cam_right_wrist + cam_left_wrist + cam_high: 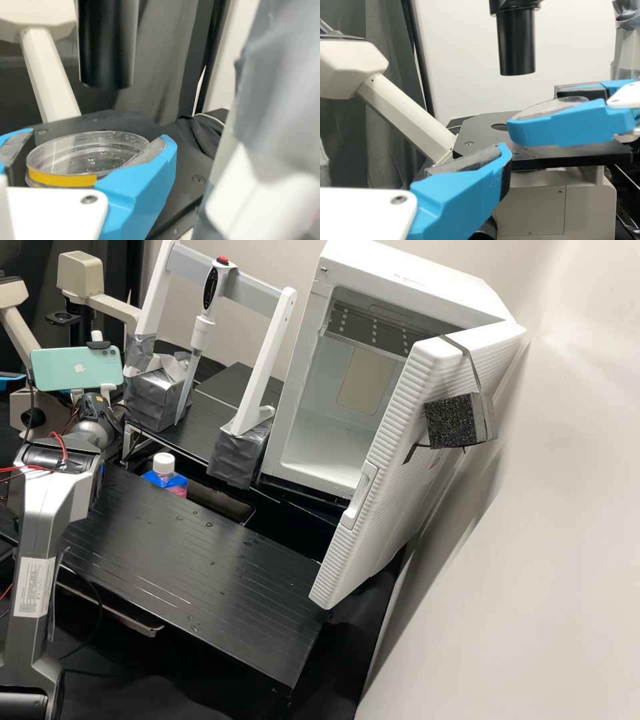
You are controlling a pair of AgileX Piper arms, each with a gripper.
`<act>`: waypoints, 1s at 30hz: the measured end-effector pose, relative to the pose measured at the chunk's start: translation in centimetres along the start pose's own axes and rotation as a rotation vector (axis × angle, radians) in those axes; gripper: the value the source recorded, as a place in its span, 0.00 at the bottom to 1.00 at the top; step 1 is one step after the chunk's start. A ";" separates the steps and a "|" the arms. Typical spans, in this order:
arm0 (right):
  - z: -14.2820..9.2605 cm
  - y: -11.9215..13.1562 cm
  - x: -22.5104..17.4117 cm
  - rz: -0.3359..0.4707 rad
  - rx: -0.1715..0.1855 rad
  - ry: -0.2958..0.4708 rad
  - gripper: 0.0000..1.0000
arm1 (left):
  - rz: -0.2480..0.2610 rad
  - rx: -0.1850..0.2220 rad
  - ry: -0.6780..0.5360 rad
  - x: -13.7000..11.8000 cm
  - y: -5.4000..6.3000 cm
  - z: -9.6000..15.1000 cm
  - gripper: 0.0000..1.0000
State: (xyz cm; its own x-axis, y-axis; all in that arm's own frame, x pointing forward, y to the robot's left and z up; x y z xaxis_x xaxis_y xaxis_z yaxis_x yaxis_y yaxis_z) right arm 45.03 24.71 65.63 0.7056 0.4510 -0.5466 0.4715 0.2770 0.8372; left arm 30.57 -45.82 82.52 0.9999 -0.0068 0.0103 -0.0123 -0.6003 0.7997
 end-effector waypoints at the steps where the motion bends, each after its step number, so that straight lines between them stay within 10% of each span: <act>1: -0.2 0.1 0.1 0.003 -0.002 0.003 0.00 | 0.000 0.000 0.000 0.0 0.0 0.0 1.00; 30: -2.0 1.1 1.1 0.023 -0.019 -0.038 0.00 | 0.000 0.000 0.000 0.0 0.0 0.0 1.00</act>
State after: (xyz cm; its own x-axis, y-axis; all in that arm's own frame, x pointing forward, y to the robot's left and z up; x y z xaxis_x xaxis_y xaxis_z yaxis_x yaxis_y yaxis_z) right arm 45.23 27.23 66.01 0.7360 0.4252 -0.5268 0.4447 0.2830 0.8498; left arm 30.57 -45.82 82.52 0.9999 -0.0068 0.0103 -0.0123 -0.6003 0.7997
